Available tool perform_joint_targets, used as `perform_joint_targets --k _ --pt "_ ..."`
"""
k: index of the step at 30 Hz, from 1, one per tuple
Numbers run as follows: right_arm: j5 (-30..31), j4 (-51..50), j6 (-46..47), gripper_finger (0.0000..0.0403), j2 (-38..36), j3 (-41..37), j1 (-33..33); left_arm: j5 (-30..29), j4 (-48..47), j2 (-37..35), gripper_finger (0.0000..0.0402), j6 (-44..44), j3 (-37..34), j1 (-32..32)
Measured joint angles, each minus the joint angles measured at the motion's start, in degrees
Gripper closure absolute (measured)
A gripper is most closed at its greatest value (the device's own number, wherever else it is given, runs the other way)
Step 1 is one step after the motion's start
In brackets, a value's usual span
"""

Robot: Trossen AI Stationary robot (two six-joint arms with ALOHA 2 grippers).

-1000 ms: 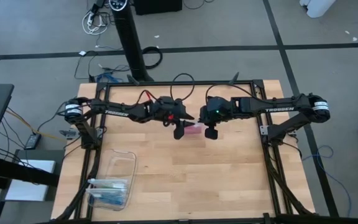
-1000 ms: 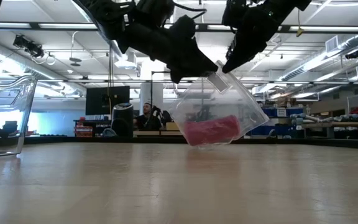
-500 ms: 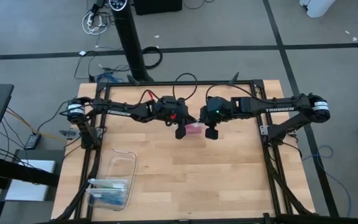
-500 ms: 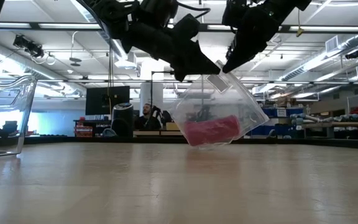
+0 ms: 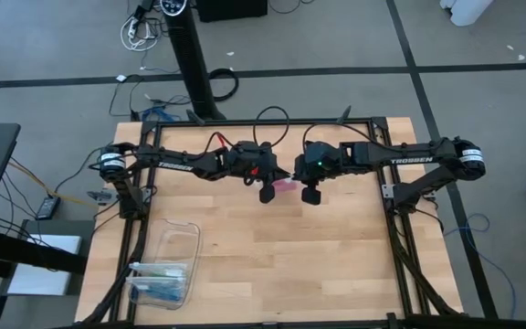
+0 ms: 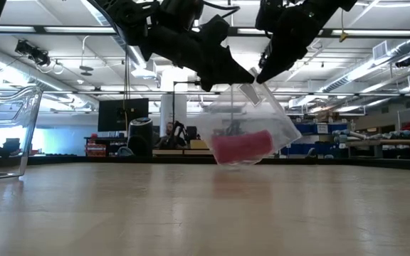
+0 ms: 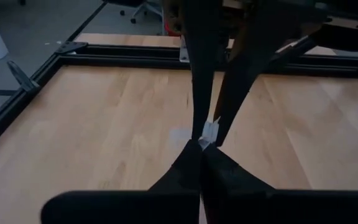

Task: Roll bandage
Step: Close the transparent zip bag

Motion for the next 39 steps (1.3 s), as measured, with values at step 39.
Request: perform_joint_targets --k 39 --pt "0.7 -11.9 3.7 0.0386 -1.0 -0.2 1.9 3.2 1.6 -4.1 0.0401 -1.8 0.0 0.0"
